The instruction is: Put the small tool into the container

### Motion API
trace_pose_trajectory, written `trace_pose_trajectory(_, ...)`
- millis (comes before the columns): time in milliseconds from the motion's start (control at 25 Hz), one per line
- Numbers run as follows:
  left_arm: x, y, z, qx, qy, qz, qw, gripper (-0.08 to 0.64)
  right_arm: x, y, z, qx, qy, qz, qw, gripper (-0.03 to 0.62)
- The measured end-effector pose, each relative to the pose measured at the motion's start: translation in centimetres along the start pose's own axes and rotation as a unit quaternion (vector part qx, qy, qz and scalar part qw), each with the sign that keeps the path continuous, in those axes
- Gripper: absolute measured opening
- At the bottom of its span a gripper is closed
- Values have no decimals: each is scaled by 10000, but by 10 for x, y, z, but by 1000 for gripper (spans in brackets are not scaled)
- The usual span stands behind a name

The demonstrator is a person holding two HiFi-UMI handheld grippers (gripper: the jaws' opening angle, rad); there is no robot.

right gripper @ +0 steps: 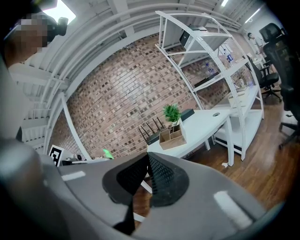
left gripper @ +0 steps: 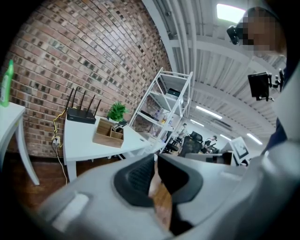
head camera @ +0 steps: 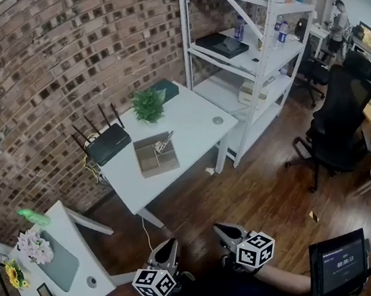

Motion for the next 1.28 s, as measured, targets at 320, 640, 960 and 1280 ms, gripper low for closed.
trace_pose_trajectory(320, -5, -4, 3, 68, -118, 63, 9999, 23, -5, 2, 1, 16, 74, 121, 9999, 9)
trace_pose_trajectory(640, -5, -6, 7, 90, -161, 88, 9998, 22, -10, 6, 2, 13, 167, 173, 9997, 9)
trace_pose_trajectory(960, -3, -7, -2, 122, -145, 48, 9998, 21, -7, 3, 5, 182, 86, 221, 9996, 9)
trace_pose_trajectory(1280, 0, -11, -3, 108, -186, 63, 9997, 23, -6, 5, 14, 303, -91, 240, 9992, 9)
Point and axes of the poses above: the fingertips, and each gripper's own axes: y forward along the fingers, z to its left, x out of its top, the point moved 10 cm from there along -y, backward along the fingers, and after that the axes turned 6 degrees about x, right-handed, at the moved point
